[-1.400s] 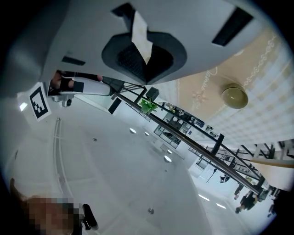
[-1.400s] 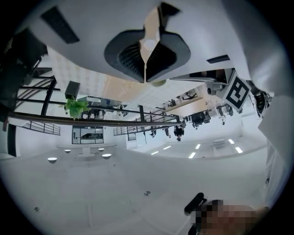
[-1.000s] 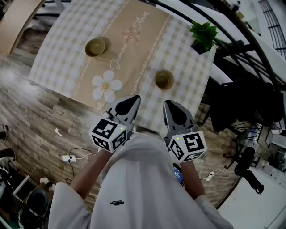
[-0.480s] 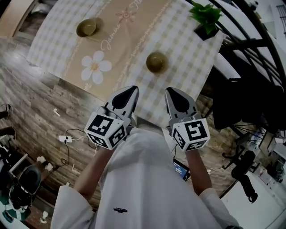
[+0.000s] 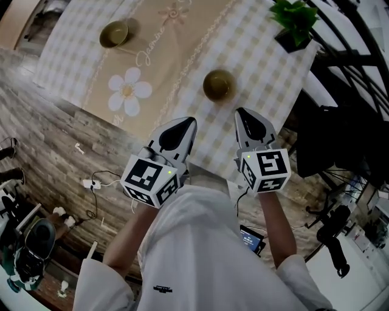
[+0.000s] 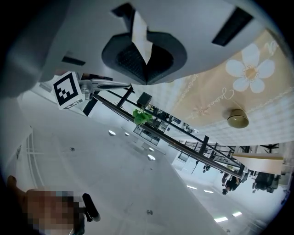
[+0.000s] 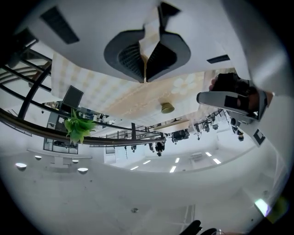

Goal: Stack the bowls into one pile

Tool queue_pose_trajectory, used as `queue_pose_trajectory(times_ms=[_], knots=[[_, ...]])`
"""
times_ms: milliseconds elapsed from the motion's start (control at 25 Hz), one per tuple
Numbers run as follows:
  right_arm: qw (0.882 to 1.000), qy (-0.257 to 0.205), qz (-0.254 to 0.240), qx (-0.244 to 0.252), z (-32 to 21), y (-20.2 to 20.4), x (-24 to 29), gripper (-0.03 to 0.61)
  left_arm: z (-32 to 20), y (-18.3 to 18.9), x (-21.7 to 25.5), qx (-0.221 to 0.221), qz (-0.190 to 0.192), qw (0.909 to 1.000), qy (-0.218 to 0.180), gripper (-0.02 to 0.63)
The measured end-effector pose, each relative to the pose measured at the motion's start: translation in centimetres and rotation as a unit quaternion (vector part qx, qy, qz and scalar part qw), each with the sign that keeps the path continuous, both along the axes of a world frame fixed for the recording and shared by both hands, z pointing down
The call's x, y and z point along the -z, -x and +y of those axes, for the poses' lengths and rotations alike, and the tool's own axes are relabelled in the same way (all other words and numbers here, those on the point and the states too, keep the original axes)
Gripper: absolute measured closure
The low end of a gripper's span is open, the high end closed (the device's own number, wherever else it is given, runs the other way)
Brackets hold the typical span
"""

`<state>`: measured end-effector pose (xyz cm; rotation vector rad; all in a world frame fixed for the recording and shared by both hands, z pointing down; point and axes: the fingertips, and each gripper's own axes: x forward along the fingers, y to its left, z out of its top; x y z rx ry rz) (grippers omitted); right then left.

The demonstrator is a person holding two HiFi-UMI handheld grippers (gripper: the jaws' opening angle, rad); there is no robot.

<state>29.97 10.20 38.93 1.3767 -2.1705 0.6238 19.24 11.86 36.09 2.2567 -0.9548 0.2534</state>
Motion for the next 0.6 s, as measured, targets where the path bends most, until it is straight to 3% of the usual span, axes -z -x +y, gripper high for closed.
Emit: queue_pose_trajectory(times_ms=[280,600], knots=[[0.999,0.025,0.043,-0.007,-2.8,-1.8,-3.9,0.538,-2.1,-1.4,-2.5,0.011,0.011,0.9998,0.010,0.597],[0.998,0.052,0.039,-0.011,-4.9,-2.6,-8.0,0.538,-3.7,-1.8,-5.4,0.029,0.004,0.9993,0.023,0.597]])
